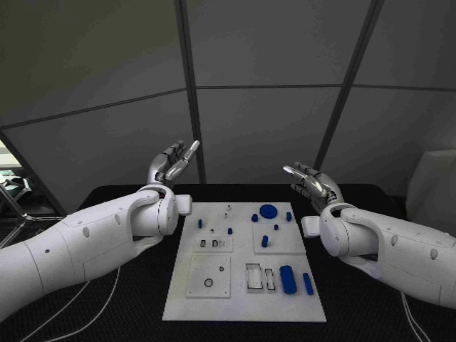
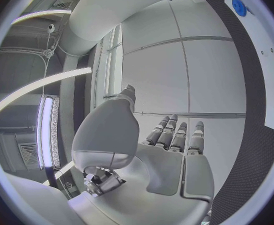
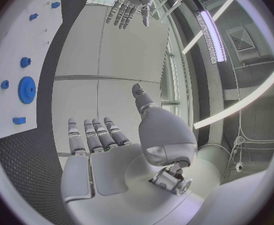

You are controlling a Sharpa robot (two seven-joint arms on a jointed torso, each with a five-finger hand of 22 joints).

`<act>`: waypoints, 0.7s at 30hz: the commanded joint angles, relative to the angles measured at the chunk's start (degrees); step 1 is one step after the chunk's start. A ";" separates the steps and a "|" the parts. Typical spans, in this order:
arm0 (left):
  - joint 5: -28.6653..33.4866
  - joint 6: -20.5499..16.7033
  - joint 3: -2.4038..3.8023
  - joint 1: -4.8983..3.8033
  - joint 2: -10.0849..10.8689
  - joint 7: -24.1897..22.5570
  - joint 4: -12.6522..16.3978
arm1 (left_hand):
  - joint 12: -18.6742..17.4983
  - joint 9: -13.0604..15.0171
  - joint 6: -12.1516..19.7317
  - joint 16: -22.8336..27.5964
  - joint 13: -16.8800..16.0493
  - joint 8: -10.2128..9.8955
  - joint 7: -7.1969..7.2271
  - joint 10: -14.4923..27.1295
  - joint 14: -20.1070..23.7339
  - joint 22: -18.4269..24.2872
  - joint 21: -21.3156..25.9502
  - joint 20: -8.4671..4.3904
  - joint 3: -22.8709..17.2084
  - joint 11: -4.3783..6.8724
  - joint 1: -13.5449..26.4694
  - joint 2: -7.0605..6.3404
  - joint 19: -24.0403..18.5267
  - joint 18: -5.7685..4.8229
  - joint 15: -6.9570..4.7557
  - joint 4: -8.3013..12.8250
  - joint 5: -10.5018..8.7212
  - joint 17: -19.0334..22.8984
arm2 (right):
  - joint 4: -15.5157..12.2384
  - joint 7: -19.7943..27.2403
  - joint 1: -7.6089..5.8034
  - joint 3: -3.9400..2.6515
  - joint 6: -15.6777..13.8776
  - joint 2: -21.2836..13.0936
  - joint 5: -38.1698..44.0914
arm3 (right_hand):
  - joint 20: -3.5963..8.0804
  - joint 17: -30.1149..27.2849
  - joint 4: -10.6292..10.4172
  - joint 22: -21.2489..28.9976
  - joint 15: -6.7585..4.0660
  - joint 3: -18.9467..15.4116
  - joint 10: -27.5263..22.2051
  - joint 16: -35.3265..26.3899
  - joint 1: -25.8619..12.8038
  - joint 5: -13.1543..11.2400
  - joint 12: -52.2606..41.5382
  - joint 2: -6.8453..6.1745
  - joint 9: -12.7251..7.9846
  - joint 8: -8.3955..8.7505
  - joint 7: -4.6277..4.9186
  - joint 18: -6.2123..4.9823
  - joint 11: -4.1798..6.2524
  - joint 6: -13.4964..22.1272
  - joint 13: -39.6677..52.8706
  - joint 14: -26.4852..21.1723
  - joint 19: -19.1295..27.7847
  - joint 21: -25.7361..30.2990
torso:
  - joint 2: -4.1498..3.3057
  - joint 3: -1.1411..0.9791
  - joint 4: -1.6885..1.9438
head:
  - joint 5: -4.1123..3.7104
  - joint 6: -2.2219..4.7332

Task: Assemble the parts on the task board

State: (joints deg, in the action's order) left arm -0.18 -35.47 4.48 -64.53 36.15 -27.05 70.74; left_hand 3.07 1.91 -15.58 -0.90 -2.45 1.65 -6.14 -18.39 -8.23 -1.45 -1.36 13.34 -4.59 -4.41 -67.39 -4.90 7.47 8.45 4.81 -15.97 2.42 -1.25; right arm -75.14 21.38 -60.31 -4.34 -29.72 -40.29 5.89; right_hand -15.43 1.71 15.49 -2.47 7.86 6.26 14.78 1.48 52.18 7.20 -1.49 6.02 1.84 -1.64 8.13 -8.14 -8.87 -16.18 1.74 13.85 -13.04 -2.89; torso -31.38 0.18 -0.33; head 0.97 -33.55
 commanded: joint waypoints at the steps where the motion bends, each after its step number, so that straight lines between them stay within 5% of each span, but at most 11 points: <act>1: -1.64 6.20 0.38 -0.48 -0.83 0.77 -1.98 | 0.52 0.13 -0.99 -0.41 -0.16 0.34 -0.22 -1.02 -0.53 -0.15 -0.31 0.99 -0.19 -0.19 -2.68 -0.15 0.23 0.88 0.20 -0.83 0.36 -0.09 | 2.24 -5.36 -0.18 -0.57 11.25 0.73 5.84 | -1.02 0.35 1.00 -0.49 1.29 0.99 3.12 0.67 4.30 0.44 -0.58 0.16 0.27 -0.54 3.98 -1.62 -1.20 -2.78 0.31 3.41 -1.21 -1.01 | 0.00 0.01 -0.01 | 0.00 -0.01; 3: -1.71 6.60 0.51 -0.62 -1.09 0.83 -2.56 | 0.74 0.19 -1.27 -0.50 -0.23 0.44 -0.70 -1.37 -1.02 -0.22 -0.43 0.99 -0.28 -0.59 -2.72 0.13 0.49 1.12 0.46 -0.81 0.36 -0.16 | 3.23 -6.12 -0.21 -0.85 12.73 1.03 6.54 | -1.21 0.84 -0.30 -1.24 2.56 2.01 7.66 1.61 7.90 0.49 -1.29 -0.32 0.64 -1.19 5.20 -1.93 -2.58 -6.41 0.72 8.50 -4.06 -2.42 | 0.00 0.01 -0.01 | 0.00 -0.01; 4: -1.72 6.70 0.54 -0.65 -1.15 0.85 -2.70 | 1.05 0.23 -1.52 -0.64 -0.32 0.51 -1.12 -2.00 -1.74 -0.34 -0.62 0.98 -0.38 -0.98 -2.83 0.47 0.98 1.43 0.86 -0.78 0.36 -0.26 | 3.65 -6.45 -0.22 -0.98 13.37 1.16 6.84 | -1.25 1.17 0.70 -1.80 3.09 2.62 11.24 2.34 9.80 0.44 -1.91 -0.26 0.98 -1.85 5.76 -1.73 -3.20 -9.62 1.03 12.15 -6.31 -3.51 | 0.00 0.01 -0.01 | 0.00 -0.01; 5: -1.73 6.71 0.55 -0.66 -1.16 0.85 -2.72 | 1.63 0.30 -2.01 -0.85 -0.49 0.62 -1.75 -3.31 -2.95 -0.51 -0.92 1.07 -0.52 -1.89 -3.12 1.04 1.68 1.79 1.48 -0.65 0.48 -0.41 | 3.99 -6.71 -0.23 -1.08 13.88 1.26 7.08 | -0.91 1.67 -0.39 -2.80 4.06 3.20 17.14 3.56 12.59 0.59 -2.98 -1.21 1.50 -2.88 6.47 -1.32 -3.81 -14.66 1.52 18.01 -10.43 -5.46 | 0.00 0.01 -0.01 | 0.00 -0.01; 6: -1.73 6.71 0.55 -0.66 -1.16 0.85 -2.72 | 2.12 0.39 -2.58 -1.05 -0.64 0.76 -2.43 -4.47 -3.97 -0.66 -1.17 1.20 -0.66 -2.40 -3.40 1.53 2.29 1.97 1.96 -0.51 0.34 -0.53 | 4.25 -6.90 -0.24 -1.15 14.27 1.34 7.27 | -1.27 2.15 0.80 -3.78 4.14 3.64 22.31 4.82 14.09 0.76 -4.12 -1.36 1.99 -3.93 6.83 -0.69 -4.43 -18.94 1.98 23.20 -14.51 -7.39 | 0.00 0.01 -0.01 | 0.00 -0.01; 9: -1.73 6.71 0.55 -0.66 -1.16 0.85 -2.72 | 3.89 1.01 -7.06 -2.24 -1.08 1.78 -4.04 -8.76 -9.63 -1.54 -2.76 1.88 -0.65 -3.89 -4.75 2.26 6.18 2.10 3.08 0.17 0.34 -1.20 | 4.52 -7.11 -0.24 -1.23 14.68 1.42 7.46 | -1.01 3.00 1.07 -6.10 3.36 4.69 33.93 7.51 17.60 1.42 -6.46 -2.24 3.11 -6.48 6.09 -1.42 -3.49 -29.84 2.77 34.21 -24.43 -12.50 | 0.00 0.01 -0.01 | 0.00 -0.01; 10: -1.72 8.61 0.50 -0.66 -0.22 1.83 -2.91 | 4.43 1.23 -8.72 -2.79 -1.14 2.17 -4.44 -10.10 -12.35 -2.23 -4.05 2.26 -0.53 -4.21 -5.33 2.45 9.32 2.06 3.40 0.53 0.33 -1.47 | 6.53 -3.54 -0.27 -1.26 8.77 1.63 23.21 | -0.90 2.97 1.02 -6.57 2.82 5.06 35.73 7.86 18.60 1.56 -6.69 -2.63 3.26 -6.97 5.60 -1.87 -2.98 -32.39 2.71 35.93 -26.52 -13.77 | -0.14 0.06 -0.07 | 0.02 -1.03; 12: -1.72 8.67 0.50 -0.65 0.34 1.67 -2.58 | 6.29 1.88 -13.45 -4.86 -1.52 3.42 -5.06 -14.94 -20.69 -4.46 -8.40 2.92 -0.34 -4.99 -6.90 2.87 19.60 2.10 3.86 1.86 0.38 -2.33 | 6.81 -3.36 -0.32 -1.26 8.03 1.61 26.55 | -0.50 2.66 1.11 -7.02 1.97 5.83 38.40 8.11 19.98 1.83 -6.47 -3.30 3.04 -7.01 4.83 -2.32 -2.17 -34.61 2.28 38.74 -29.10 -15.34 | -0.23 0.05 -0.11 | 0.04 -1.09; 15: -1.72 8.74 0.49 -0.65 1.34 1.33 -1.87 | 8.63 2.76 -20.15 -8.36 -1.93 5.21 -5.72 -20.87 -33.49 -6.44 -13.00 2.77 -0.14 -5.66 -8.47 3.42 29.29 1.84 4.38 3.62 0.61 -3.64 | 6.93 -3.38 -0.55 -1.27 7.41 1.45 31.44 | 0.35 2.25 1.04 -7.27 1.15 6.93 41.07 8.13 21.00 2.03 -5.71 -4.16 2.58 -6.62 4.14 -2.39 -1.38 -36.77 1.87 41.50 -31.05 -16.58 | -0.32 0.01 -0.12 | -0.08 -1.39; 17: -1.72 8.82 0.48 -0.65 2.19 1.19 -1.18 | 10.47 3.66 -26.68 -10.55 -2.23 7.01 -6.40 -25.33 -40.04 -7.23 -15.38 2.34 -0.01 -6.29 -9.41 3.95 33.67 2.12 4.49 4.87 0.58 -4.39 | 6.96 -3.62 -0.93 -1.27 7.27 1.33 34.94 | 0.93 2.21 1.12 -7.62 0.42 7.62 42.73 8.35 21.34 2.01 -5.36 -4.52 2.38 -6.47 3.66 -2.45 -0.88 -38.10 1.88 43.42 -32.76 -17.70 | -0.68 -0.02 -0.15 | -0.12 -1.31; 21: -1.73 9.35 0.48 -0.65 3.84 1.35 0.59 | 12.32 4.36 -31.49 -11.90 -2.27 8.40 -6.53 -31.65 -46.59 -7.82 -17.76 1.61 0.33 -6.19 -10.50 4.96 38.27 2.13 3.80 6.41 0.67 -5.12 | 7.15 -4.59 -1.84 -1.28 7.77 1.30 40.82 | 2.06 2.13 1.07 -8.18 -0.46 9.03 45.35 8.00 21.47 2.04 -4.16 -5.30 2.02 -5.71 3.10 -2.28 -0.20 -39.98 1.86 45.94 -34.98 -19.54 | -1.41 -0.12 -0.08 | -0.14 -1.37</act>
State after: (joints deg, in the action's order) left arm -1.32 -27.96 4.89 -65.05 39.82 -25.65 70.89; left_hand 15.25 6.22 -46.73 -12.65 -4.66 9.88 -11.68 -49.57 -54.31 -9.21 -18.91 15.00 -4.25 -10.60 -77.59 0.07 45.34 11.15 8.65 -9.76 2.87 -6.30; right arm -67.99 16.72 -61.93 -5.56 -21.27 -39.01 36.98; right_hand -13.28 3.91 16.57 -10.61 7.46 15.15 59.82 9.64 73.59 8.96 -5.75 1.08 3.89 -7.59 11.21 -9.82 -9.13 -55.90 3.65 59.50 -47.65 -22.29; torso -32.20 0.15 -0.43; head 0.85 -34.91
